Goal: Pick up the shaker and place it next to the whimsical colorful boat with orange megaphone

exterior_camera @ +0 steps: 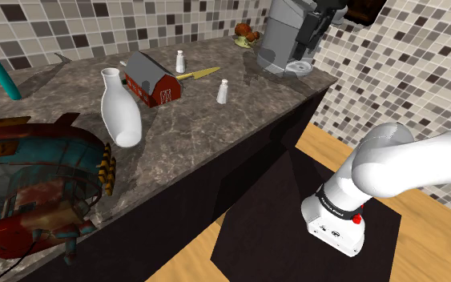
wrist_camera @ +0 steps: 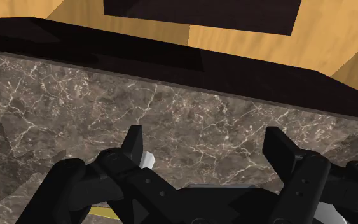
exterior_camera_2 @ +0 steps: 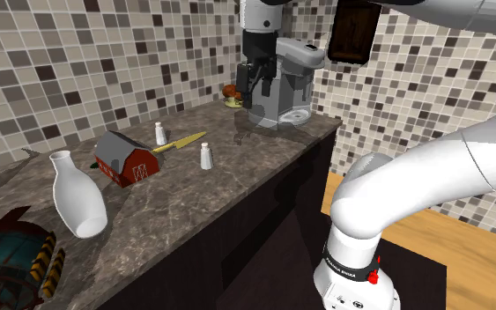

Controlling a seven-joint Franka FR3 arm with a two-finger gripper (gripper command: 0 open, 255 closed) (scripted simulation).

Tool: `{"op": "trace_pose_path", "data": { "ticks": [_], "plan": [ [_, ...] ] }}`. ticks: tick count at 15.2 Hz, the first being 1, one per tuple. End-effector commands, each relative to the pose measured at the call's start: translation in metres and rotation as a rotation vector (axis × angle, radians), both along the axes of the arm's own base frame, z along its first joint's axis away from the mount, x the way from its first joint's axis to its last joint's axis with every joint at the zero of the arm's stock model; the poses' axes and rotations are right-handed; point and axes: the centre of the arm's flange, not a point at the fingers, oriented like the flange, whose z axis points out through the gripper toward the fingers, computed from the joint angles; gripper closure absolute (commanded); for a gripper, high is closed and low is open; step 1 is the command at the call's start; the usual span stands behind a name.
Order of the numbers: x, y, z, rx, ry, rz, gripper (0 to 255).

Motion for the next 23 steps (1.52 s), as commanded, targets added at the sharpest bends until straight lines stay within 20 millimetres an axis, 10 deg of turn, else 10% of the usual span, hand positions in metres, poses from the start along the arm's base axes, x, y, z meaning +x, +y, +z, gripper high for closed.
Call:
{"op": "trace_pose_path", "data": {
  "ticks": [1, 23],
  "plan": [
    [0.000, 0.000, 0.000, 0.000, 0.000, 0.000, 0],
    [0.230, -0.055, -0.171, -0.037, 0.014, -0.074, 0]
  ]
}}
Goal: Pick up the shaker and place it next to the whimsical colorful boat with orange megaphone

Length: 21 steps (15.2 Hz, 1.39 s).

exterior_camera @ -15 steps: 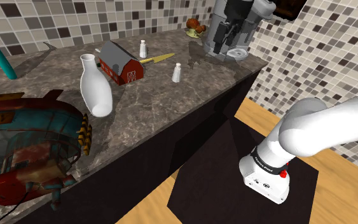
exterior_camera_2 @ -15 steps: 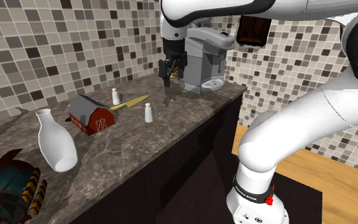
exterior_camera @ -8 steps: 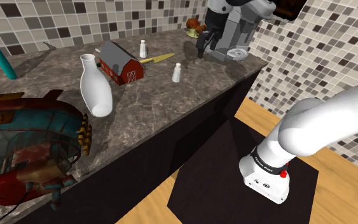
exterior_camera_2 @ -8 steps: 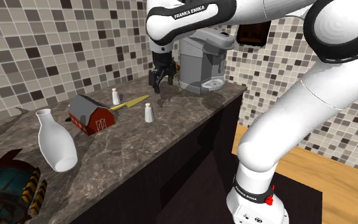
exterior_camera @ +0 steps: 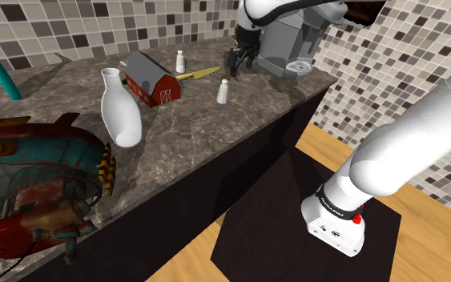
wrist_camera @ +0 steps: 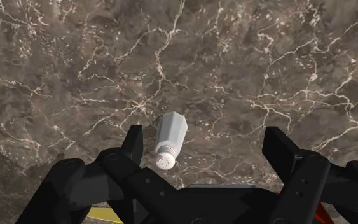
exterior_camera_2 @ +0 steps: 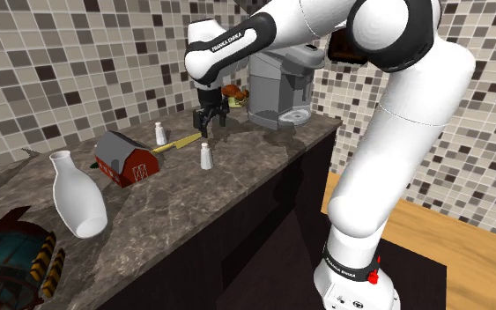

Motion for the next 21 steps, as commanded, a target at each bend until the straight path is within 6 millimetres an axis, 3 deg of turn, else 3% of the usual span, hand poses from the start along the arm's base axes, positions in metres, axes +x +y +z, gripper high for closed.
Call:
{"op": "trace_pose_path", "data": {
  "ticks": [1, 10, 17, 21],
  "plan": [
    [0.019, -0.006, -0.017, -0.004, 0.001, -0.007, 0],
    [0.106, -0.033, -0.083, -0.018, 0.006, -0.035, 0],
    [0.107, -0.038, -0.120, -0.018, 0.006, -0.035, 0],
    [0.107, -0.038, -0.123, -0.018, 0.006, -0.035, 0]
  ]
}}
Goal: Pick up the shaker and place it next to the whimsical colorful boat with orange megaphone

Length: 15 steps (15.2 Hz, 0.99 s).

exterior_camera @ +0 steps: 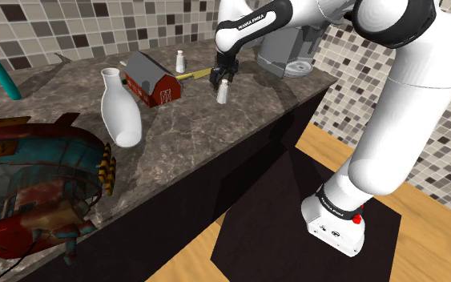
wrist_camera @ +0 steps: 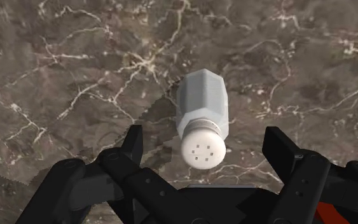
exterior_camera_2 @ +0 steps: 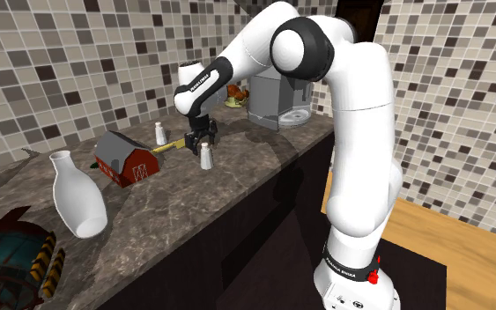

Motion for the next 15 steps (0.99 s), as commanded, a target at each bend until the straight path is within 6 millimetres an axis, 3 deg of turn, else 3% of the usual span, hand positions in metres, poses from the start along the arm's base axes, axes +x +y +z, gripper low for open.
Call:
{"op": "trace_pose_path", "data": {
  "ticks": [1, 4, 5, 15],
  "plan": [
    [0.0001, 0.0001, -0.0004, 0.000, 0.000, 0.000, 0],
    [0.0001, 0.0001, -0.0003, 0.000, 0.000, 0.000, 0],
    [0.0001, 0.0001, -0.0003, 0.000, 0.000, 0.000, 255],
    [0.0001, 0.0001, 0.0049, 0.000, 0.000, 0.000, 255]
  ]
}}
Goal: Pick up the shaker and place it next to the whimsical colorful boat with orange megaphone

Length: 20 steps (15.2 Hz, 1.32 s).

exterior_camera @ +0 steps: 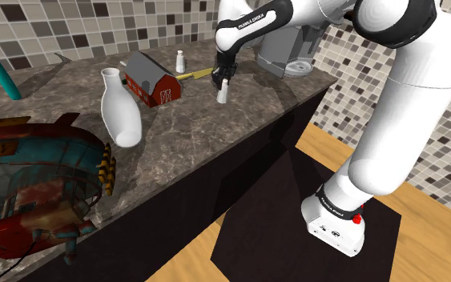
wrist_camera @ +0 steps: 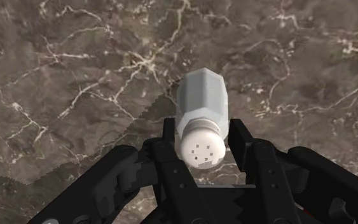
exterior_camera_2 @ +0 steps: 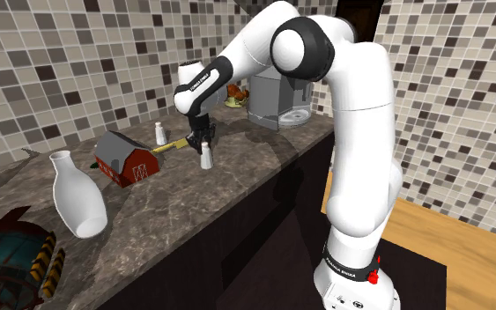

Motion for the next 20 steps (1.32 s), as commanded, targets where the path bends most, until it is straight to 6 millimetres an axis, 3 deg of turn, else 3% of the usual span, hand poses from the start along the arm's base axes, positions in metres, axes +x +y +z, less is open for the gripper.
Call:
{"op": "trace_pose_path", "data": {
  "ticks": [1, 20],
  "plan": [
    [0.000, 0.000, 0.008, 0.000, 0.000, 0.000, 255],
    [0.000, 0.000, 0.108, 0.000, 0.000, 0.000, 255]
  ]
}}
